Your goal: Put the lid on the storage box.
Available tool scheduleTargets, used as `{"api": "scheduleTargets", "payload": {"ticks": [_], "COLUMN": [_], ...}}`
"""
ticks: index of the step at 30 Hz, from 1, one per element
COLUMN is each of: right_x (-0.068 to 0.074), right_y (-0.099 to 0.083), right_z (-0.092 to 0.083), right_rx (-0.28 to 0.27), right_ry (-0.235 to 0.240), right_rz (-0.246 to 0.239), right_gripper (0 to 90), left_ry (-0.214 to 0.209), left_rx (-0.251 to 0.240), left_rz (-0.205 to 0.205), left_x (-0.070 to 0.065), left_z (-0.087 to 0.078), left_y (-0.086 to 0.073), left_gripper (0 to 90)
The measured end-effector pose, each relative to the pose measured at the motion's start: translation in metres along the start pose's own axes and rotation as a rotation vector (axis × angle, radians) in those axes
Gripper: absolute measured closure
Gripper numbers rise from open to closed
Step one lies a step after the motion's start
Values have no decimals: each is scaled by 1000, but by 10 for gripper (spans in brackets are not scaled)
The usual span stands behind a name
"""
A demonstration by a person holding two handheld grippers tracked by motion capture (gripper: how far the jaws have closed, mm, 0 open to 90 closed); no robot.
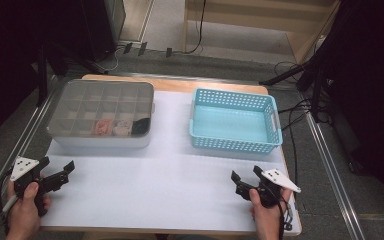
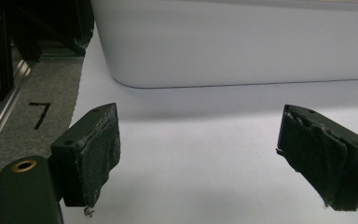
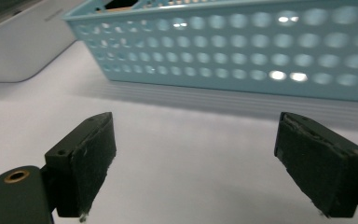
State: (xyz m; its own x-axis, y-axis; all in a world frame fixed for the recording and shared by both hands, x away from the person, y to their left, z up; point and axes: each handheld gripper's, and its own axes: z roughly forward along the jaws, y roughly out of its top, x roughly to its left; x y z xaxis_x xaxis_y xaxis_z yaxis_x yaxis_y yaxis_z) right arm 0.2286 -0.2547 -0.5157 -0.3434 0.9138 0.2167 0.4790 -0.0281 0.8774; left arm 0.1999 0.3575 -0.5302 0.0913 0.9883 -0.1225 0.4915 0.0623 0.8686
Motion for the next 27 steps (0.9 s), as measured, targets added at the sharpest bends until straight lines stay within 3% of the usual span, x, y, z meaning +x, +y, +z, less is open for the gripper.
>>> {"api": "scheduleTargets", "payload": {"ticks": [2,6,14,18,22,27], "right_x": [-12,-34,-61,-68,-66,-70], "right_y": [-4,-10,-14,-18,-20,-20], "right_z": [-7,-21,-42,-50,-48,-48], "right_rx": [-10,-29,-28,-37,-26,-34], "right_ry": [-22,-52,-117,-112,-129,-145], "right_rz": [-8,25,28,41,22,60], "right_gripper": [126,137,137,135,144,146], "left_ry": [-3,-8,-13,-12,-18,-24], "left_rx": [2,-1,-6,-2,-2,-10], "left_rz": [-4,-13,-18,-18,-24,-28], "left_x": [0,1,2,2,3,3], "left_z": [0,0,0,0,-1,-1], "left_y": [0,0,0,0,0,-1], "left_gripper": [135,135,135,135,135,134]}}
